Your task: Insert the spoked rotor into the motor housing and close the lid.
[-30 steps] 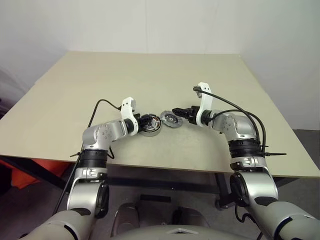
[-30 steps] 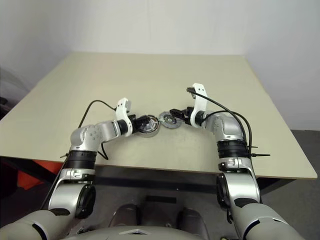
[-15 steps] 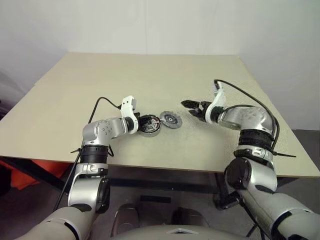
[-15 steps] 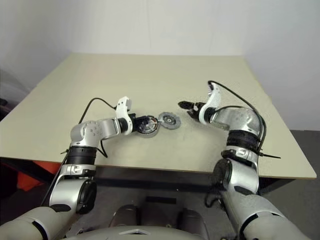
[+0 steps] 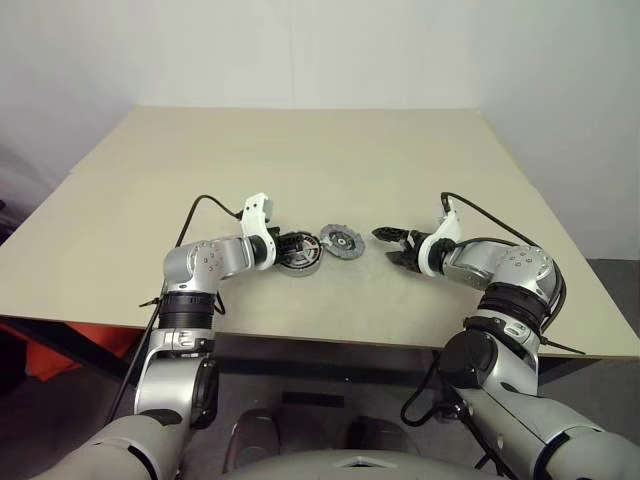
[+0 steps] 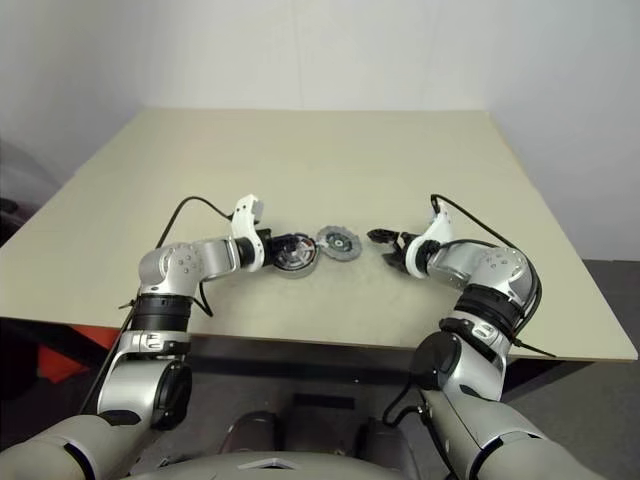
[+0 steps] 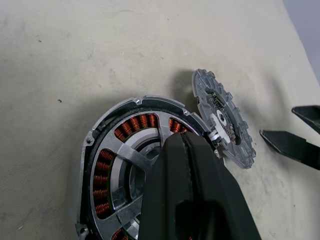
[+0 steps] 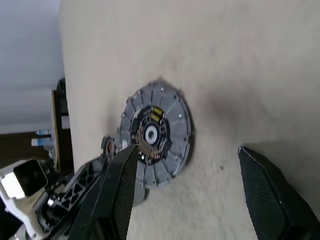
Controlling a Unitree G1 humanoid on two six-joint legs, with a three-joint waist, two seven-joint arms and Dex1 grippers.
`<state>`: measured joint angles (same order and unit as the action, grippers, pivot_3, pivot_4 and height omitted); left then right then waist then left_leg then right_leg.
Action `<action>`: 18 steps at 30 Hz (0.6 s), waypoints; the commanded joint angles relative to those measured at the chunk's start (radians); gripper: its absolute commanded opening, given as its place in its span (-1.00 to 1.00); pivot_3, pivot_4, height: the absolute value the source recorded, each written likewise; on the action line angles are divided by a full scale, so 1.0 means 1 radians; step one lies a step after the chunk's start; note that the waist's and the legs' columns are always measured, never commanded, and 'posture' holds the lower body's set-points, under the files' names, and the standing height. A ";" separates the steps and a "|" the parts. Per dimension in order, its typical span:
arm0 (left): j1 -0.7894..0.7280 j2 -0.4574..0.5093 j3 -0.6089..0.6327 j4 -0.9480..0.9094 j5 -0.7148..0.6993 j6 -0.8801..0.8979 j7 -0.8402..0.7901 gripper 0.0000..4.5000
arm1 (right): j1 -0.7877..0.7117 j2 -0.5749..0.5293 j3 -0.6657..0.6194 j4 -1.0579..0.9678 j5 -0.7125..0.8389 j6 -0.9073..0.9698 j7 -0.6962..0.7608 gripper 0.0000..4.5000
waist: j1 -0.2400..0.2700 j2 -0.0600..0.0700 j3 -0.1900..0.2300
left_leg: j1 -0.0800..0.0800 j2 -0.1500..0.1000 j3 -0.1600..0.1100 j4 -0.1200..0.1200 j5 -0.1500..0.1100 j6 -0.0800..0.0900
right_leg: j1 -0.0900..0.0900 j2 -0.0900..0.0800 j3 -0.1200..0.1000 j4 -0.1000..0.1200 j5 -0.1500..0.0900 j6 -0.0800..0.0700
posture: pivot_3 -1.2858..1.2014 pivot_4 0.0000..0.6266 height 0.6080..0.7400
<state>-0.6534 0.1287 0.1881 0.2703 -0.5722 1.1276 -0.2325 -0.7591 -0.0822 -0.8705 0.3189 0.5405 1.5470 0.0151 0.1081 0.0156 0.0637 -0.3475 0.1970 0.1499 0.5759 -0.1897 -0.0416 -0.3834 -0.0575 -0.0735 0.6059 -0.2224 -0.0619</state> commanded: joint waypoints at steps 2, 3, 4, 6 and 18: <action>0.016 0.016 -0.012 0.003 0.025 0.023 0.006 -0.98 | 0.027 0.040 0.018 0.021 0.024 0.067 0.006 0.57 | -0.003 0.000 -0.001 | 0.001 0.000 0.000 0.000 0.000 0.000 | 0.000 0.000 0.000 0.000 0.000 0.000 | 0.03 -1.00 1.00; 0.016 0.017 -0.012 0.002 0.026 0.023 0.006 -0.98 | 0.027 0.045 0.017 0.025 0.024 0.067 0.012 0.57 | -0.005 0.000 -0.001 | 0.001 0.000 0.000 0.000 0.000 0.000 | 0.000 0.000 0.000 0.000 0.000 0.000 | 0.03 -1.00 1.00; 0.017 0.018 -0.013 0.001 0.027 0.024 0.005 -0.98 | 0.029 0.051 0.020 0.030 0.022 0.065 0.020 0.57 | -0.006 0.001 -0.001 | 0.001 0.000 0.000 0.000 0.000 0.000 | 0.000 0.000 0.000 0.000 0.000 0.000 | 0.03 -1.00 1.00; 0.017 0.020 -0.014 -0.001 0.028 0.024 0.004 -0.98 | 0.034 0.064 0.027 0.041 0.022 0.054 0.036 0.57 | -0.008 0.000 -0.001 | 0.001 0.001 0.000 0.000 0.000 -0.001 | 0.000 0.000 0.000 0.000 0.000 0.000 | 0.03 -1.00 1.00; 0.019 0.017 -0.010 -0.006 0.040 0.019 0.000 -0.98 | 0.002 0.123 0.075 0.152 0.024 -0.092 0.067 0.57 | -0.017 -0.001 -0.004 | 0.010 0.002 0.002 -0.005 0.002 -0.004 | 0.001 0.000 -0.001 -0.001 0.000 0.000 | 0.03 -1.00 1.00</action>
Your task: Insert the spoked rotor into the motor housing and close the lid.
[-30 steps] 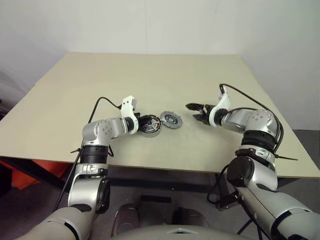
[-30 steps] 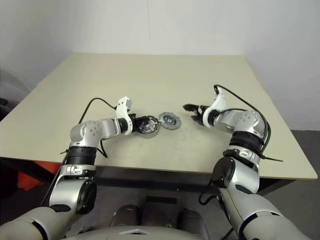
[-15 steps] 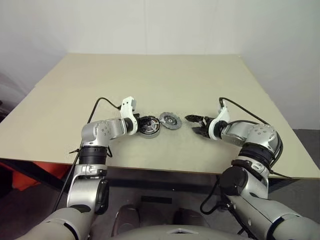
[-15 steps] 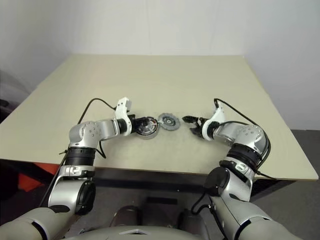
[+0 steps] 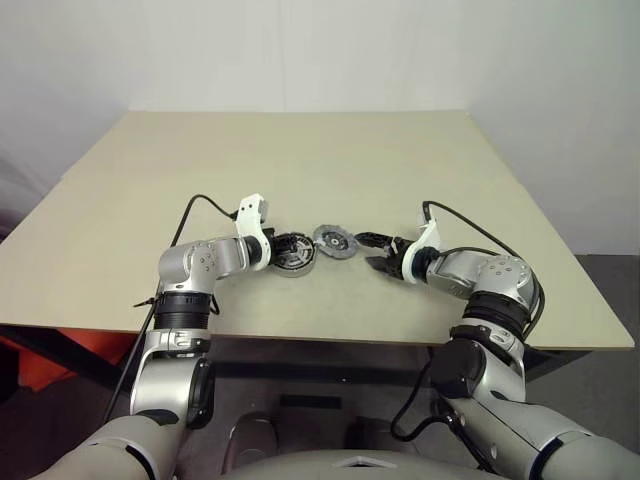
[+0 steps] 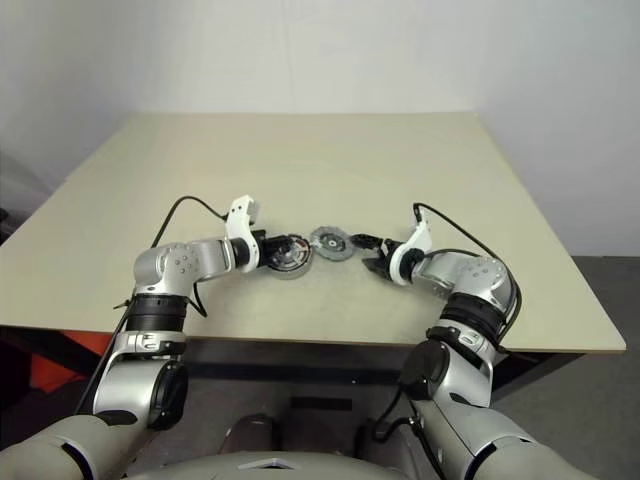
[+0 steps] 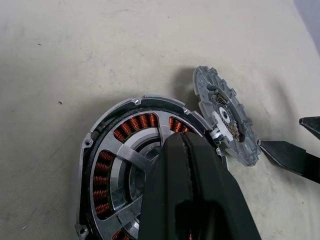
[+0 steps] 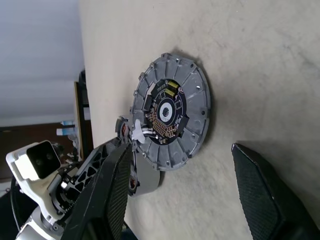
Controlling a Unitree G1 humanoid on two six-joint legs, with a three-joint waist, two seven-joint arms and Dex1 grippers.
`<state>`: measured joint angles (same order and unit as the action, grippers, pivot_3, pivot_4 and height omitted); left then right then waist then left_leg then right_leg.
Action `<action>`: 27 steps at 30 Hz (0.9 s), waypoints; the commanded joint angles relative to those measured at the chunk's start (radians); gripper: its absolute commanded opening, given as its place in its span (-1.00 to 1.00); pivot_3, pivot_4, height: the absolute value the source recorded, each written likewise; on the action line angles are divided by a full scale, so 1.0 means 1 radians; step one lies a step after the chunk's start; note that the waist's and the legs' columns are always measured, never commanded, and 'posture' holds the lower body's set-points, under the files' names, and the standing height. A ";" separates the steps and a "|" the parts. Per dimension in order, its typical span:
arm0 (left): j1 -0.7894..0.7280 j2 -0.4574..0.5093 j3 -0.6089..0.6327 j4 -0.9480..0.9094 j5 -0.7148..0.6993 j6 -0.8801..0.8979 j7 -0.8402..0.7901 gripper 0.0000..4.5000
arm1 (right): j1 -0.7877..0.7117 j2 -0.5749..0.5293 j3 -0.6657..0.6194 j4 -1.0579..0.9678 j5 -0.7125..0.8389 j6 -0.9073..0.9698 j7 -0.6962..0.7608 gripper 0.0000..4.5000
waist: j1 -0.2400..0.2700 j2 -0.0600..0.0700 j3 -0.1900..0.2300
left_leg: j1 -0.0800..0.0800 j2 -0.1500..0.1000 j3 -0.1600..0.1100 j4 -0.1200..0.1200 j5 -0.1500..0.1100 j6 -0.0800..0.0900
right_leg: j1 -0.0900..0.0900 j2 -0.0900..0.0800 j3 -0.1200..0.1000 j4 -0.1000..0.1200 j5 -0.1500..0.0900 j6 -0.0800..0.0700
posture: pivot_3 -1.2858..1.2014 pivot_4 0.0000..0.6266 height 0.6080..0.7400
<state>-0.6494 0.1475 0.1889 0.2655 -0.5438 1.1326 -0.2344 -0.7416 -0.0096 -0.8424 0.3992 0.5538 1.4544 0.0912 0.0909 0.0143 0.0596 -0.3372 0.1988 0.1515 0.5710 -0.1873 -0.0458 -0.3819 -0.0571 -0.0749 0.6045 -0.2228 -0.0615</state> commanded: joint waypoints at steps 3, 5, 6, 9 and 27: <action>0.014 -0.003 -0.010 -0.002 0.014 0.013 0.001 -0.98 | -0.048 0.057 0.041 0.109 0.016 -0.044 -0.023 0.57 | 0.000 0.000 0.000 | 0.003 0.000 0.000 -0.002 0.000 -0.001 | 0.000 0.000 -0.003 -0.001 0.000 0.000 | 0.03 -1.00 1.00; 0.013 -0.004 -0.009 -0.001 0.015 0.012 0.001 -0.98 | -0.068 0.076 0.034 0.114 0.025 -0.054 -0.044 0.57 | 0.001 0.000 0.000 | 0.004 0.000 0.000 -0.004 0.000 -0.001 | -0.001 0.000 -0.003 -0.002 0.000 0.000 | 0.03 -1.00 1.00; 0.012 -0.004 -0.009 -0.001 0.015 0.011 0.001 -0.98 | -0.075 0.088 0.030 0.108 0.031 -0.052 -0.055 0.57 | 0.001 0.000 0.000 | 0.004 0.000 0.000 -0.004 0.000 -0.001 | -0.001 0.000 -0.003 -0.002 0.000 0.000 | 0.03 -1.00 1.00; 0.011 -0.005 -0.007 -0.002 0.017 0.010 0.000 -0.98 | -0.095 0.134 0.009 0.067 0.051 -0.027 -0.099 0.57 | 0.005 0.000 0.000 | 0.003 0.000 -0.001 -0.006 0.001 -0.003 | -0.004 0.000 -0.003 -0.002 0.000 0.000 | 0.03 -1.00 1.00; 0.020 -0.014 -0.007 -0.012 0.019 0.002 -0.008 -0.98 | -0.090 0.199 0.011 -0.110 0.100 -0.129 -0.339 0.57 | 0.017 0.001 0.000 | -0.008 -0.005 -0.002 -0.008 0.001 -0.002 | -0.011 -0.002 -0.002 -0.002 0.002 0.003 | 0.03 -1.00 1.00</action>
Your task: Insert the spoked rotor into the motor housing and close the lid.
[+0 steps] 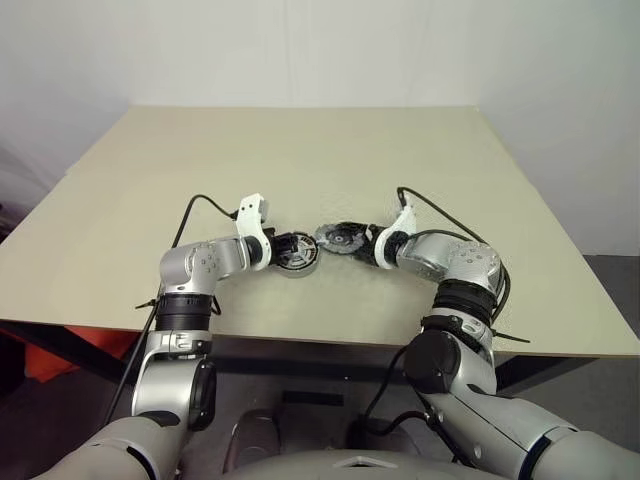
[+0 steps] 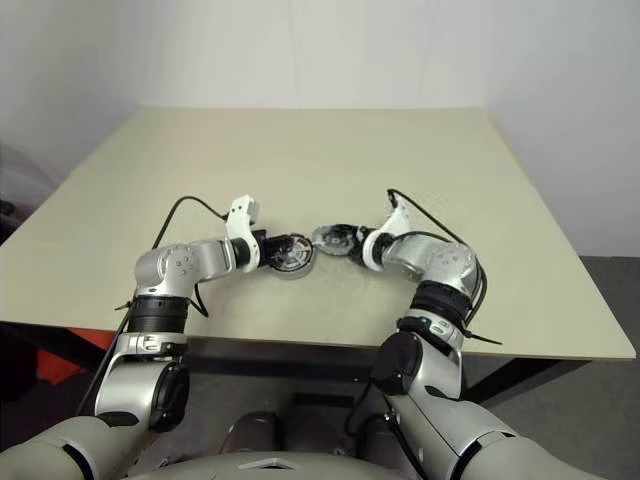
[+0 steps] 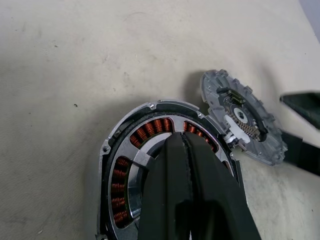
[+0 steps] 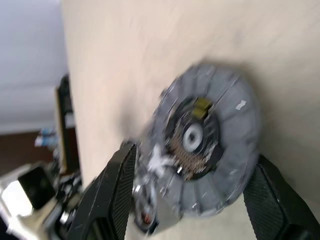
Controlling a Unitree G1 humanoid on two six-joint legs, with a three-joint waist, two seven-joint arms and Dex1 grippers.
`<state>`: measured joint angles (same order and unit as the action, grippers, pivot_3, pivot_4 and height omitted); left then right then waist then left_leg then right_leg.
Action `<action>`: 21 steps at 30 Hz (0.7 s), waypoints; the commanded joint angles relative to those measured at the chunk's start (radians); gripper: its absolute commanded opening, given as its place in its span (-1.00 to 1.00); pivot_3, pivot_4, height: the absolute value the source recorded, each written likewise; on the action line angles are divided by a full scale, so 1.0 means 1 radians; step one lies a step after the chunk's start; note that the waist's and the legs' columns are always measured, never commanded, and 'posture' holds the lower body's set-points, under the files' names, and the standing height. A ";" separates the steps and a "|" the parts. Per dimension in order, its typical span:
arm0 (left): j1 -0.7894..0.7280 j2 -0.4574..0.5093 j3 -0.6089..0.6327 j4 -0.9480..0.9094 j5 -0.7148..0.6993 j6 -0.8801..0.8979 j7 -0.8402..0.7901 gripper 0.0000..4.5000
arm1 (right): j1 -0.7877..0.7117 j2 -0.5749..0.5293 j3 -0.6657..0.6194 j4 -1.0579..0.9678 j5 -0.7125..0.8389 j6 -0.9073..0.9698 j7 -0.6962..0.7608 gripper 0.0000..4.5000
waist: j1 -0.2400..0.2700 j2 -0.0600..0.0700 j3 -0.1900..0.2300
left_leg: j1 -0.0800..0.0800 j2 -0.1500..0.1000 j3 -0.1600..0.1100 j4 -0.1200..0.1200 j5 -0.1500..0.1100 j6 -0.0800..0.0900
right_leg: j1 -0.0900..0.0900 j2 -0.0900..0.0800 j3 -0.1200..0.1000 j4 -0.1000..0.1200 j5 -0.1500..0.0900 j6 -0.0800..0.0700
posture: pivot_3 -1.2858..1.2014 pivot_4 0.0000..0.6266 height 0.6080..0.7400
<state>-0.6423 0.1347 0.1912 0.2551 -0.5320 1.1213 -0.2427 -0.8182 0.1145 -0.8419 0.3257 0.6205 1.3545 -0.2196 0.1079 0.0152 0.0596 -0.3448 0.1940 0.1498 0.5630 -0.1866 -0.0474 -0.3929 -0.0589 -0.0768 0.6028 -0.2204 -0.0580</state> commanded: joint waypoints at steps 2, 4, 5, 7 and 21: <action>0.013 -0.001 -0.010 -0.001 0.008 0.013 -0.002 -0.98 | -0.010 0.073 0.015 -0.034 0.046 -0.037 -0.037 0.57 | 0.000 0.000 0.000 | 0.000 0.000 0.000 0.000 0.000 0.000 | 0.000 0.000 0.000 0.000 0.000 0.000 | 0.03 -1.00 1.00; 0.013 -0.001 -0.010 -0.002 0.008 0.013 -0.003 -0.98 | -0.006 0.072 0.020 -0.031 0.055 -0.042 -0.043 0.57 | 0.000 0.000 0.000 | 0.000 -0.001 0.000 0.000 0.000 0.000 | 0.000 0.000 0.000 0.000 0.000 0.000 | 0.03 -1.00 1.00; 0.012 -0.001 -0.010 -0.001 0.009 0.013 -0.002 -0.99 | -0.004 0.070 0.023 -0.028 0.057 -0.045 -0.046 0.50 | 0.000 0.000 0.000 | -0.001 -0.001 0.000 0.000 0.000 0.000 | 0.000 0.000 0.000 0.000 0.000 0.000 | 0.03 -1.00 1.00; 0.009 -0.001 -0.009 0.000 0.009 0.014 -0.002 -1.00 | -0.001 0.063 0.030 -0.019 0.061 -0.050 -0.047 0.33 | 0.000 0.000 0.000 | -0.001 -0.001 0.000 0.000 0.000 0.000 | 0.000 0.000 0.000 0.000 0.000 0.000 | 0.03 -1.00 1.00; 0.007 0.004 -0.004 0.010 0.014 0.005 -0.003 -1.00 | 0.013 -0.032 0.111 0.111 0.073 -0.118 0.096 -0.98 | -0.003 0.000 0.000 | -0.003 -0.001 0.000 0.000 0.000 0.000 | 0.001 0.000 0.000 0.000 0.000 0.000 | 0.03 -1.00 1.00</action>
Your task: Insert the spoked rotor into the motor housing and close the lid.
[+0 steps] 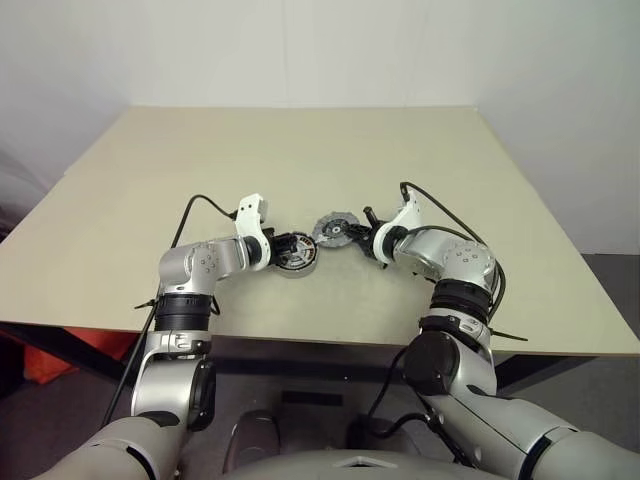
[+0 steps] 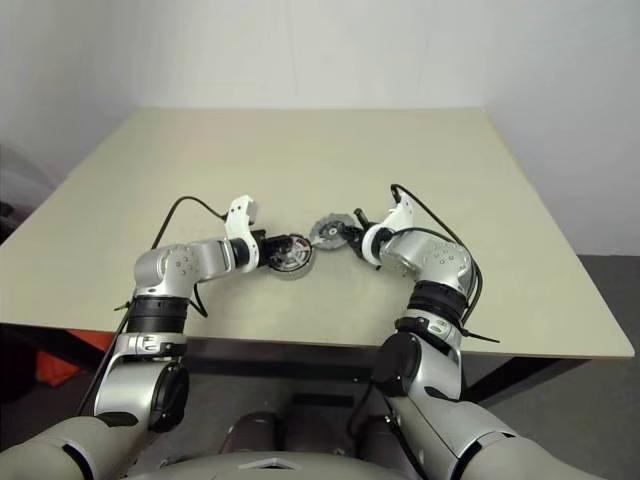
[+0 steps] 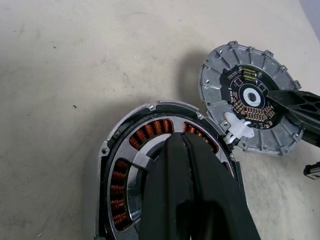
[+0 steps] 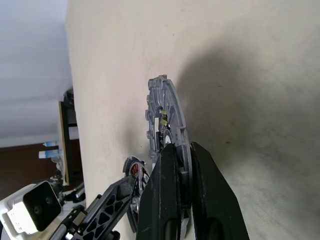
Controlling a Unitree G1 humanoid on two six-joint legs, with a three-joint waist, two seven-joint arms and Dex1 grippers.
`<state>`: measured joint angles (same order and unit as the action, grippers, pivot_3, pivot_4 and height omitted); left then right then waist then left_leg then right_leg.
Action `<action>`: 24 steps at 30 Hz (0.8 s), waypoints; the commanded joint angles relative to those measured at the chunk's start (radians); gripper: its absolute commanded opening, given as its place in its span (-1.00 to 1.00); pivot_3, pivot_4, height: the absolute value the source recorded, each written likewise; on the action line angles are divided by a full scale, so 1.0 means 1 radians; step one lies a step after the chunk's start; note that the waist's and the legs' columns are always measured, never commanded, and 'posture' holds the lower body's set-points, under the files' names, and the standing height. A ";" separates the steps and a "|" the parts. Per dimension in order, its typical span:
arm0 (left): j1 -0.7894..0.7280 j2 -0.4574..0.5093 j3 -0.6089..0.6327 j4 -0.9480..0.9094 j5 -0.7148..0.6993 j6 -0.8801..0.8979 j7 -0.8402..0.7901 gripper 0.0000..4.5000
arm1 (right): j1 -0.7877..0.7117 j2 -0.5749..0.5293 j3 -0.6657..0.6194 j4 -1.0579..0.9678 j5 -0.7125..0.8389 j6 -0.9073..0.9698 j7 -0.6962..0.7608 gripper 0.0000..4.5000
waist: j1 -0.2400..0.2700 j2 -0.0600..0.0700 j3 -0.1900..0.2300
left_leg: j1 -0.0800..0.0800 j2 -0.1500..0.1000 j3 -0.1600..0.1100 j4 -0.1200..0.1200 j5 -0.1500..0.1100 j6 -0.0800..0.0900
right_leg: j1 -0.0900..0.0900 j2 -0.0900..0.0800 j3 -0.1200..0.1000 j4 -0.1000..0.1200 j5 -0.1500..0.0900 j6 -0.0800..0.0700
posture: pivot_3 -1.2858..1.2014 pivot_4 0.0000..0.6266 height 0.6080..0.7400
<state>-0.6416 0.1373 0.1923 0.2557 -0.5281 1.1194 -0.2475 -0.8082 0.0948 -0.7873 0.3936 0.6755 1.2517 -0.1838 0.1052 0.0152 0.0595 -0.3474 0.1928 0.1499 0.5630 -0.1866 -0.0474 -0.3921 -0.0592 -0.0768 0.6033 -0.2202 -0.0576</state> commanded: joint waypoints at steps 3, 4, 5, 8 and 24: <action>0.004 0.001 -0.005 0.012 0.011 0.005 0.002 -1.00 | 0.021 -0.064 0.142 0.068 0.006 -0.051 0.195 -0.98 | 0.000 0.000 0.000 | 0.000 0.000 0.000 0.000 0.000 0.000 | 0.000 0.000 0.000 0.000 0.000 0.000 | 0.03 -1.00 1.00; 0.004 0.002 -0.005 0.013 0.011 0.005 0.002 -1.00 | 0.032 -0.085 0.188 0.056 0.009 -0.052 0.262 -0.98 | 0.001 0.000 0.000 | 0.000 0.000 0.000 0.000 0.000 0.000 | 0.000 0.000 0.000 0.000 0.000 0.000 | 0.03 -1.00 1.00; 0.003 0.002 -0.004 0.014 0.012 0.005 0.002 -1.00 | 0.041 -0.105 0.228 0.044 0.014 -0.052 0.322 -0.98 | 0.001 0.000 0.000 | -0.001 0.000 0.000 0.000 0.000 0.000 | 0.000 0.000 0.000 0.000 0.000 0.000 | 0.03 -1.00 1.00; 0.002 0.004 -0.004 0.016 0.012 0.004 0.000 -1.00 | 0.074 -0.174 0.366 -0.015 0.012 -0.085 0.506 -0.98 | 0.003 0.000 0.000 | -0.002 0.000 0.000 0.000 0.000 0.001 | 0.000 0.000 0.000 0.000 0.000 0.000 | 0.03 -1.00 1.00; -0.007 0.012 0.009 0.020 0.010 0.002 0.000 -1.00 | 0.167 -0.367 0.870 -0.211 -0.276 -0.492 0.830 -0.98 | 0.006 0.000 0.000 | -0.004 0.000 0.000 0.004 -0.003 0.006 | 0.000 0.000 0.000 0.000 0.000 -0.008 | 0.03 -1.00 1.00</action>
<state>-0.6475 0.1397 0.1943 0.2659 -0.5273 1.1122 -0.2540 -0.6411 -0.2757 0.0369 0.2366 0.4128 0.7943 0.6082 0.1114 0.0148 0.0597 -0.3511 0.1928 0.1501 0.5670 -0.1899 -0.0413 -0.3925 -0.0593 -0.0771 0.6031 -0.2206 -0.0661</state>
